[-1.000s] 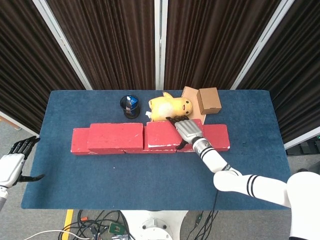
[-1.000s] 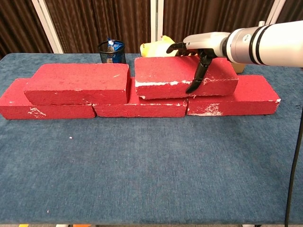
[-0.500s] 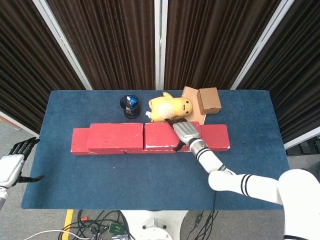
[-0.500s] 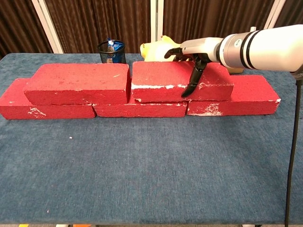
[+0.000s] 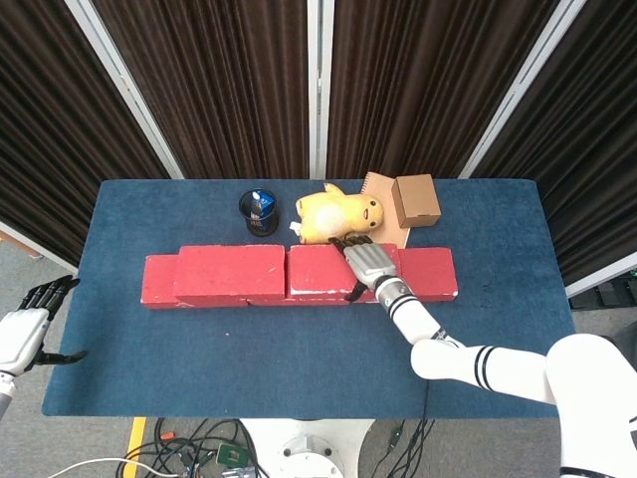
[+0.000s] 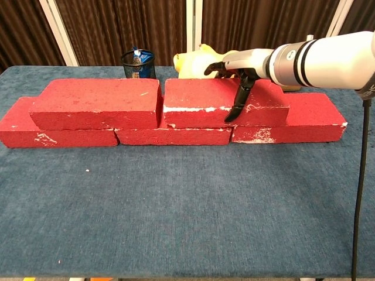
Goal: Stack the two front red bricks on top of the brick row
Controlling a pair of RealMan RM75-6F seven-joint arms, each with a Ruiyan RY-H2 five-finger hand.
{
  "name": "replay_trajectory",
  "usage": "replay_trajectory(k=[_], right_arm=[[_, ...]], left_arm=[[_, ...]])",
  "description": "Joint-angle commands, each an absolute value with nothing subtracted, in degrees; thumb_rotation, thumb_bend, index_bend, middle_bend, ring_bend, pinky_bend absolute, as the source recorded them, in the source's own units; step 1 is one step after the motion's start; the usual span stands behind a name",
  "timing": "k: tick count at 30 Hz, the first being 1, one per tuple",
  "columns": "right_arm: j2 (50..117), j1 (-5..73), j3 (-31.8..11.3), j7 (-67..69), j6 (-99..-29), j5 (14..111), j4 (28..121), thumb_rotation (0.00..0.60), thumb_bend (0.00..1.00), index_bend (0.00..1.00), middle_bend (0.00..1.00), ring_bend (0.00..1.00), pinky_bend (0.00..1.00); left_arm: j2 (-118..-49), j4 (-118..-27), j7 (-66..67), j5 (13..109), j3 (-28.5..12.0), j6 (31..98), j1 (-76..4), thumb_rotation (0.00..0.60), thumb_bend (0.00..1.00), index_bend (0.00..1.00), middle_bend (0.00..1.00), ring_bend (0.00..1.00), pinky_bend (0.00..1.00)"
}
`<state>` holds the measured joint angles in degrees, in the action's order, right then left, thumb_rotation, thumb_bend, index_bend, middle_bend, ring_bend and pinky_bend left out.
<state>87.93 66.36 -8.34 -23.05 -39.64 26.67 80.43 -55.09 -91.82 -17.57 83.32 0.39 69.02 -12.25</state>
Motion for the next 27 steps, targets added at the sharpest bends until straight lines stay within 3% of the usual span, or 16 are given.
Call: replay_trajectory(k=[1, 27], right_arm=[[88.07, 66.66, -8.27, -23.19, -39.89, 26.32, 80.52, 0.600, 0.08, 0.00, 0.11, 0.04, 0.01], [89.35, 67.40, -8.24, -22.54, -40.07, 25.84, 79.42, 0.600, 0.08, 0.00, 0.10, 0.03, 0.01]], left_arm=[[-55.03, -91.77, -17.72, 83.31, 0.46, 68.88, -12.27, 0.600, 0.05, 0.00, 0.00, 0.00, 0.00], [-54.74, -91.41, -18.86, 83.02, 0.49, 68.21, -12.43, 0.600, 0.05, 0.00, 0.00, 0.00, 0.00]])
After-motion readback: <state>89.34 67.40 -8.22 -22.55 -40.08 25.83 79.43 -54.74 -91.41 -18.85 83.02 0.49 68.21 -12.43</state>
